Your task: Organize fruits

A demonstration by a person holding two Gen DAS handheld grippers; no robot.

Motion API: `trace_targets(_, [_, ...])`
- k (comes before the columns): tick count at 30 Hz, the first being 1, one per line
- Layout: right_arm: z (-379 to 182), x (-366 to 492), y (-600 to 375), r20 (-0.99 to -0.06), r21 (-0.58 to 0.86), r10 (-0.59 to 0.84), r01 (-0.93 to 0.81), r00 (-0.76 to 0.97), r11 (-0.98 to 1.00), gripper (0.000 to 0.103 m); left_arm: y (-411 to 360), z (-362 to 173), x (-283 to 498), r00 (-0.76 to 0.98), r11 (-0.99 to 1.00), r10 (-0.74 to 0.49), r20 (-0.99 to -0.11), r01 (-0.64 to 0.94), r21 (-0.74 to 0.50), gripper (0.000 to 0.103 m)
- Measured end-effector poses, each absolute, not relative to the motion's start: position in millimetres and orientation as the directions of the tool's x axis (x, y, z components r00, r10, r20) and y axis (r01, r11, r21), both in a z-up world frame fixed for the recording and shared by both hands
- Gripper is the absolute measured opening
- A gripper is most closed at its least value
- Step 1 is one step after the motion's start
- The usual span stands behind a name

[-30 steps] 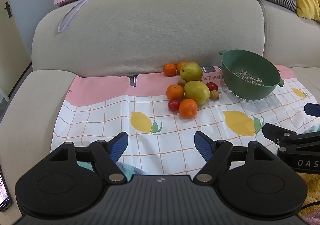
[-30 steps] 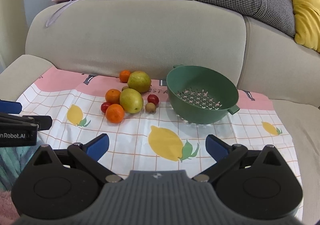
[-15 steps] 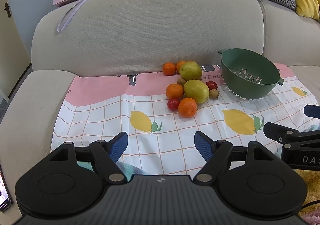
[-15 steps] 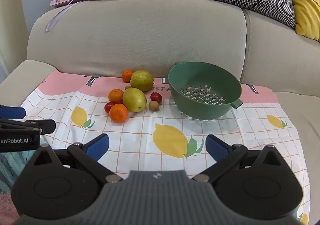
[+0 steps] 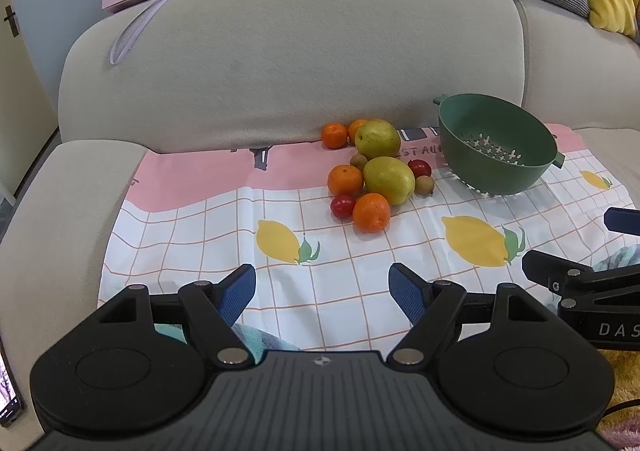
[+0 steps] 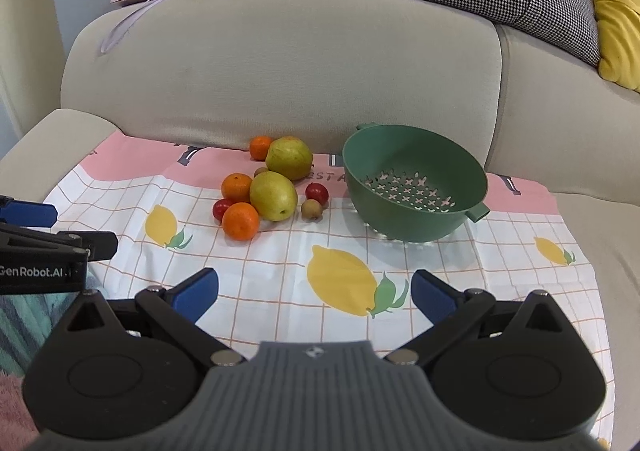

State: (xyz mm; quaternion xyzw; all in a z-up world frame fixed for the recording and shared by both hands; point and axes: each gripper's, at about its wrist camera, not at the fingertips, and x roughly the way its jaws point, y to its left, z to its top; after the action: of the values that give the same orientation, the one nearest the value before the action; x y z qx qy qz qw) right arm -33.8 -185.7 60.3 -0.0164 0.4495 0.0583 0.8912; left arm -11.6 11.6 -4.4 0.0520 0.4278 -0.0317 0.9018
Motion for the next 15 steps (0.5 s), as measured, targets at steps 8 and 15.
trace_targets(8, [59.1,-33.9,-184.1,-0.807,0.018,0.086,-0.122,0.585,0.992,0.099,10.3,-4.3,-11.7,0.633,0.992,-0.028,-0.774,0.114,0.057,0.089])
trace_targets(15, [56.2,-35.4,-187.1,-0.788,0.060,0.138,-0.148,0.600,0.987,0.098,9.3,-4.1,-10.0,0.630,0.988,-0.081,-0.772,0.156,0.024,0.080])
